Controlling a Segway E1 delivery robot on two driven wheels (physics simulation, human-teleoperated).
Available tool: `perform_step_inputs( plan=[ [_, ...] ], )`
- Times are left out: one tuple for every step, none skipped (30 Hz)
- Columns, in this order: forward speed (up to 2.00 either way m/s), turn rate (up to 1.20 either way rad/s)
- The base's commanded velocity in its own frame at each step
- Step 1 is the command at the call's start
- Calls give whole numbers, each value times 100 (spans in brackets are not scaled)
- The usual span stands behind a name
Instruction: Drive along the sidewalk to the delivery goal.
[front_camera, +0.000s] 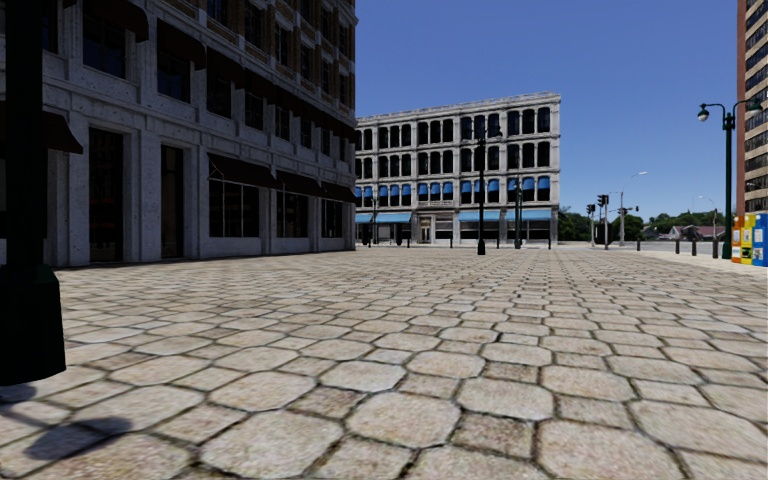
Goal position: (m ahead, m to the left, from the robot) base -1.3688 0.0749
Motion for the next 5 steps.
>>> perform_step_inputs(
  plan=[
    [0, 0],
    [0, 0],
    [0, 0],
    [0, 0],
    [0, 0]
  ],
)
